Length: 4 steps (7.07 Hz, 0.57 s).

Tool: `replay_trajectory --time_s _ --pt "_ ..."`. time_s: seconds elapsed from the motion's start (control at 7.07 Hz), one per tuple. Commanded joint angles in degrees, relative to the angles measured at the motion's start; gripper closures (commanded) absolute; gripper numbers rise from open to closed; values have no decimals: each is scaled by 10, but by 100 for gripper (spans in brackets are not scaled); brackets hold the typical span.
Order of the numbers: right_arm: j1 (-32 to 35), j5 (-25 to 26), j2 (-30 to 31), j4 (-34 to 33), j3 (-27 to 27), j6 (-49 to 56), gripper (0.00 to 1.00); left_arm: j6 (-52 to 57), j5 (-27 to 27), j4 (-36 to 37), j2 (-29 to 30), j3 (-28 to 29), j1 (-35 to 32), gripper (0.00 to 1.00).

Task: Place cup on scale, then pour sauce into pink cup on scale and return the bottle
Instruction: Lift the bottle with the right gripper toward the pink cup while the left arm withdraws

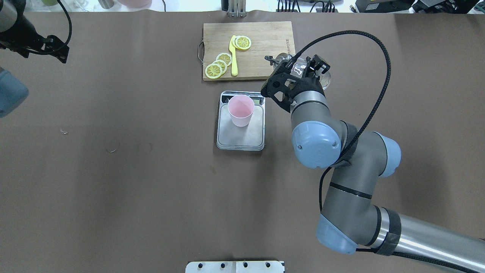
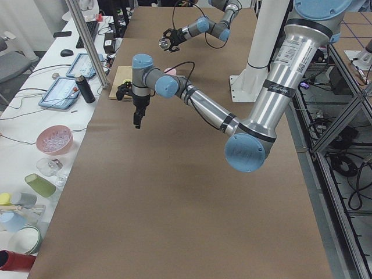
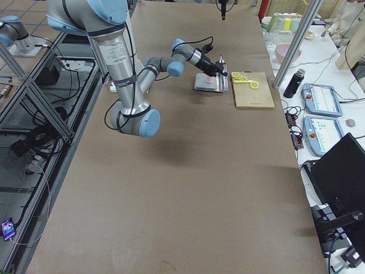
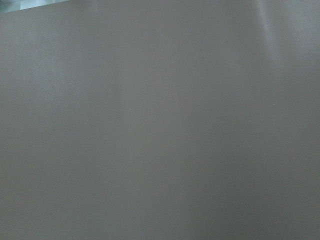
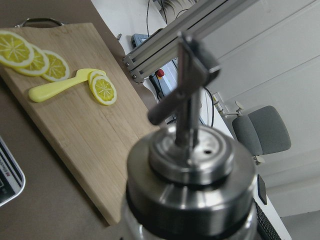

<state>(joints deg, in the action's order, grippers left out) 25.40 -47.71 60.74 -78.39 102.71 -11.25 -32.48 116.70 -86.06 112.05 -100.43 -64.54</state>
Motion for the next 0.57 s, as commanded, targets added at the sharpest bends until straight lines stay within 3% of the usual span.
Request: replay_trajectory --time_s 0.0,0.42 --pt "-27 81 -2 -5 -20 34 100 0 1 -1 0 8 0 1" --pt "-60 195 -3 -71 -23 90 100 1 0 0 2 16 0 1"
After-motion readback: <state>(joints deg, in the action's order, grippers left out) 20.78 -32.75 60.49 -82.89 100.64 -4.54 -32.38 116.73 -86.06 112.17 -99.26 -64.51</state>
